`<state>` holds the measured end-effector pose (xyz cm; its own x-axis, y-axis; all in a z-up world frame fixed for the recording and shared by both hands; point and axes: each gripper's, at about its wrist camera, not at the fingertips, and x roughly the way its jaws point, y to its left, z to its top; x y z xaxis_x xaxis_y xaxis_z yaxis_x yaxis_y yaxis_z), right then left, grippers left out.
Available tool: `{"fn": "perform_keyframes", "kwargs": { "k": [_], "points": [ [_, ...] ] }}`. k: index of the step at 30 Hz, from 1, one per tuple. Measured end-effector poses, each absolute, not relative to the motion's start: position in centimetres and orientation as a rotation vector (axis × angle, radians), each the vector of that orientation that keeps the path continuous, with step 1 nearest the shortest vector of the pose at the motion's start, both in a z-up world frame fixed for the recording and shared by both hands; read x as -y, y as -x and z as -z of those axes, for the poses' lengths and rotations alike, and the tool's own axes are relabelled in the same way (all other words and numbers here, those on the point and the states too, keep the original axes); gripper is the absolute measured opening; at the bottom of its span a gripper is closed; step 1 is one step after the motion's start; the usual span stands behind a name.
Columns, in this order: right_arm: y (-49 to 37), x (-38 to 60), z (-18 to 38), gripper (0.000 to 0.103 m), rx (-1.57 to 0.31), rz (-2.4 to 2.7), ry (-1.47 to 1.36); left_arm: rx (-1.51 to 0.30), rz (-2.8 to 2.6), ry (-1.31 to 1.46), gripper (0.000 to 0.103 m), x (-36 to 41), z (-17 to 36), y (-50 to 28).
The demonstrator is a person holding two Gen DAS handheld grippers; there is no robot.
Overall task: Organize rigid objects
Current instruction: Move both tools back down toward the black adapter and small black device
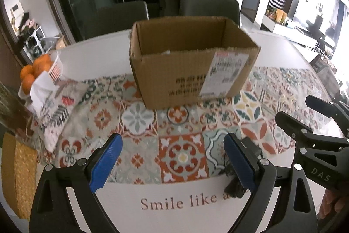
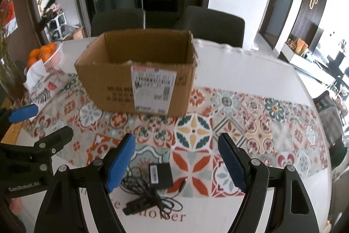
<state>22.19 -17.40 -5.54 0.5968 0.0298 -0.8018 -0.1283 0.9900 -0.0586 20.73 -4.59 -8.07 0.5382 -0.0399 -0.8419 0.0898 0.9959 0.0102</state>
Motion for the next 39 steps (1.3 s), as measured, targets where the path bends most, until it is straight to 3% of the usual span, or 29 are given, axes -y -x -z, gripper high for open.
{"fn": "perform_keyframes", "kwargs": {
  "k": [22, 39],
  "points": [
    [-20.6, 17.8, 12.6, 0.077, -1.099, -0.181, 0.105, -1.17, 0.039, -0.068, 0.095, 5.6, 14.4, -18.4],
    [-22.4, 17.8, 16.5, 0.063, -1.188, -0.226, 0.065, -1.23, 0.008, -0.075, 0.095, 5.4, 16.9, -19.0]
  ]
}}
